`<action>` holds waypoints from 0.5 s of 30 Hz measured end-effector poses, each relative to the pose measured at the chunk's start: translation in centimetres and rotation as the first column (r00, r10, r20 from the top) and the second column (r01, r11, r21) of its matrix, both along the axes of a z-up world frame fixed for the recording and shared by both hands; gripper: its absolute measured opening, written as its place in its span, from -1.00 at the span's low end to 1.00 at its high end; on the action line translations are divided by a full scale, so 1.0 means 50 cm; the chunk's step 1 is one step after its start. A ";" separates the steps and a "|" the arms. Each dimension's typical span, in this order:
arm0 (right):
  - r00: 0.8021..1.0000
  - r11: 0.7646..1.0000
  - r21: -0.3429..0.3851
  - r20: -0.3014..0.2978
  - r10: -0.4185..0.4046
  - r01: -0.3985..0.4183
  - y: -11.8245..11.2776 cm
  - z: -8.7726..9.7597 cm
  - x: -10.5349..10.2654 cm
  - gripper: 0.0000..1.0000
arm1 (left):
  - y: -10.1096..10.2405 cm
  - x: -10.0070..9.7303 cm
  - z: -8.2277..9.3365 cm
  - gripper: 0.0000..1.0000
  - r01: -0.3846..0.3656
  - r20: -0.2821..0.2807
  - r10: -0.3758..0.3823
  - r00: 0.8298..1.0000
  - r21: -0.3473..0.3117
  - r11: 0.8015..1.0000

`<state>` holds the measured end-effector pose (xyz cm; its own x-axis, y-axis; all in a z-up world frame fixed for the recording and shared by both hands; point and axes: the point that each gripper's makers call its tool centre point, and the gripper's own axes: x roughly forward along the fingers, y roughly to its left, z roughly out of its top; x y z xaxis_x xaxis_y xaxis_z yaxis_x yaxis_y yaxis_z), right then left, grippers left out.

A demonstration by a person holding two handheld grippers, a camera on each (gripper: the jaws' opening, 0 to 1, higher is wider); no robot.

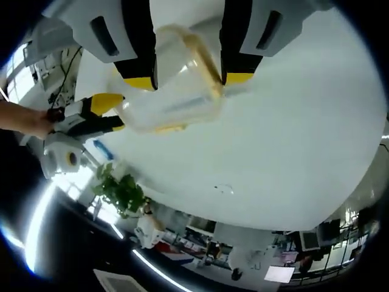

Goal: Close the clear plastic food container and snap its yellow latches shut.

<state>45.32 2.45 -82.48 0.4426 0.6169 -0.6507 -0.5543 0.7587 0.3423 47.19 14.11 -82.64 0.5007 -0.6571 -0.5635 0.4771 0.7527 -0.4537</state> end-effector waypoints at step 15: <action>1.000 1.000 0.012 -0.003 -0.028 0.028 0.004 0.002 0.010 -0.09 | -0.003 0.003 0.006 -0.23 -0.006 0.025 0.006 1.000 0.011 1.000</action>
<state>45.80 2.65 -82.40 0.4577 0.6122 -0.6448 -0.5318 0.7697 0.3532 47.32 13.98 -82.36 0.5186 -0.6478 -0.5580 0.4834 0.7605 -0.4336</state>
